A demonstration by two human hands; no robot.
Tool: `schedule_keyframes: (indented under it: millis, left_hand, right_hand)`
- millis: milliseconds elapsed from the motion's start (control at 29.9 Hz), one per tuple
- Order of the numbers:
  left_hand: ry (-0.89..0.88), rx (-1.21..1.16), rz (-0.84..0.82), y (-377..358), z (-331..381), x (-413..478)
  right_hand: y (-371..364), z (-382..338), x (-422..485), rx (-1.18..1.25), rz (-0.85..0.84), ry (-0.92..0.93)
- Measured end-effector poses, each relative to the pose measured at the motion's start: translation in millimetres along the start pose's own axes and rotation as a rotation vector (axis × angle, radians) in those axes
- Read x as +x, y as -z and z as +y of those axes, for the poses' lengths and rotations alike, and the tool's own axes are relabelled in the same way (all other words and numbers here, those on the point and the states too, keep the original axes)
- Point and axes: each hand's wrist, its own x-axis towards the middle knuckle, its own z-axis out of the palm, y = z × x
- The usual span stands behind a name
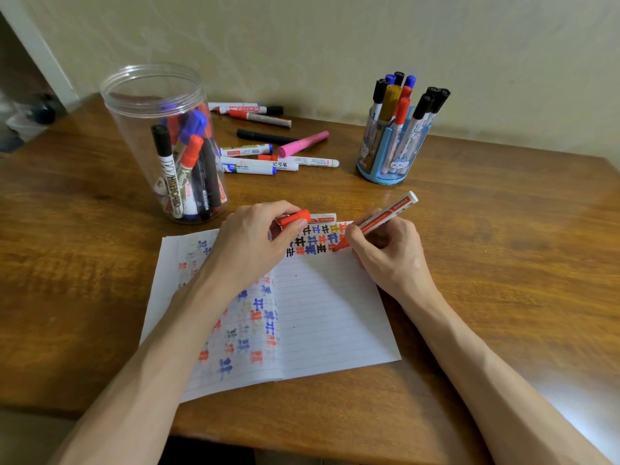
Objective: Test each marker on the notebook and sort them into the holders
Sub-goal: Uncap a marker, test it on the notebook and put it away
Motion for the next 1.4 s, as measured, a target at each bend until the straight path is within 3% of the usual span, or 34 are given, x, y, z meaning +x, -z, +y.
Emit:
schedule_keyframes:
  millis: [201,702,1003,1404]
  left_hand:
    - [0.006,-0.005,-0.004,0.7,-0.5,0.1]
    - [0.005,-0.011,-0.023,2.7,1.9,-0.7]
    - [-0.047,-0.13,-0.121,2.5,6.9,-3.6]
    - [-0.012,-0.181,-0.112,2.9,7.6,-3.0]
  right_hand:
    - [0.8,-2.9,-0.5,0.049,0.067,-0.015]
    - [-0.8,-2.3,-1.5,-0.006,0.018,0.001]
    - [10.6,-7.5,0.4,0.304,0.133,-0.071]
    - [9.1,-11.1,-2.6,0.363,0.031,-0.038]
